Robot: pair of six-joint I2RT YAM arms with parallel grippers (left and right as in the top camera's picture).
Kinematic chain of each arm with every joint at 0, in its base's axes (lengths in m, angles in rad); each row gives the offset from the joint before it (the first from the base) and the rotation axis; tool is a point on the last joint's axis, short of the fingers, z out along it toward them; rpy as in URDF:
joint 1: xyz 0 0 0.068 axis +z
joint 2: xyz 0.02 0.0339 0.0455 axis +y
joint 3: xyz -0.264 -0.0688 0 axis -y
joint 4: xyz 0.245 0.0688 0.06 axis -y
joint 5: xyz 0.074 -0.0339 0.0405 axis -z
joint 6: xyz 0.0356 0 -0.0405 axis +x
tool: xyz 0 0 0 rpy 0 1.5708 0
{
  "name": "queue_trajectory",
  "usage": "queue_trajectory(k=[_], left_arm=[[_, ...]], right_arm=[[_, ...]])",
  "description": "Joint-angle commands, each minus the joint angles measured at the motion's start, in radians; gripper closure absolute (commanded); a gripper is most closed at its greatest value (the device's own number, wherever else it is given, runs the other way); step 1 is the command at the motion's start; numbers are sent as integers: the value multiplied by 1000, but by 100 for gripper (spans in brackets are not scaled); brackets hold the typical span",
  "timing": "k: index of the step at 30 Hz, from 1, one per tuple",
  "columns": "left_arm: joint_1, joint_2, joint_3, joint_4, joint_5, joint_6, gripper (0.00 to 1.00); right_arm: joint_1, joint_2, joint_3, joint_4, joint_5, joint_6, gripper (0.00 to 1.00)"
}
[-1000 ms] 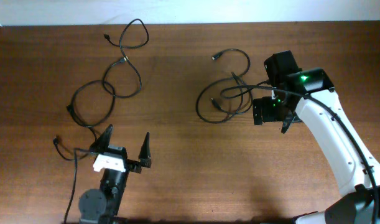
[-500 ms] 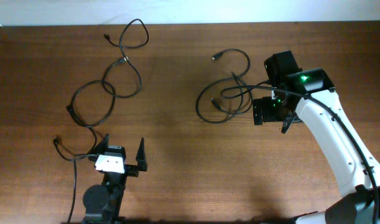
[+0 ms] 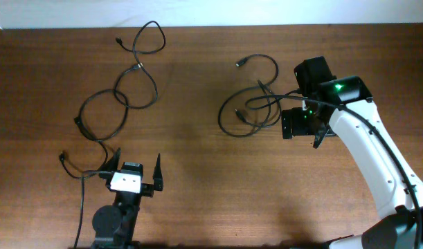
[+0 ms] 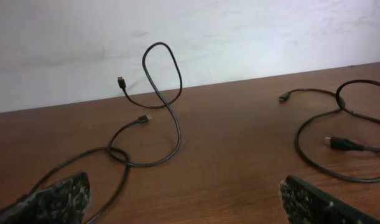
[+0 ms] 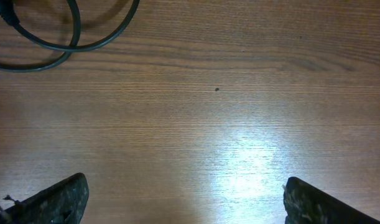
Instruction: Untangle cables
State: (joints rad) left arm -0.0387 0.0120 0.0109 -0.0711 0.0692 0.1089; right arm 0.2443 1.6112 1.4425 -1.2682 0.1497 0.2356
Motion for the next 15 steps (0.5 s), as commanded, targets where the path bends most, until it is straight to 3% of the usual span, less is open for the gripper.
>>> queue_trajectory(k=[1,15], left_arm=[[5,-8,-2,-11,-29,16,1],[5,-7,-2,-13,-73,13,1]], right_arm=[[-3,-21,5,0,13,0,1],[-3,-21,5,0,13,0,1]])
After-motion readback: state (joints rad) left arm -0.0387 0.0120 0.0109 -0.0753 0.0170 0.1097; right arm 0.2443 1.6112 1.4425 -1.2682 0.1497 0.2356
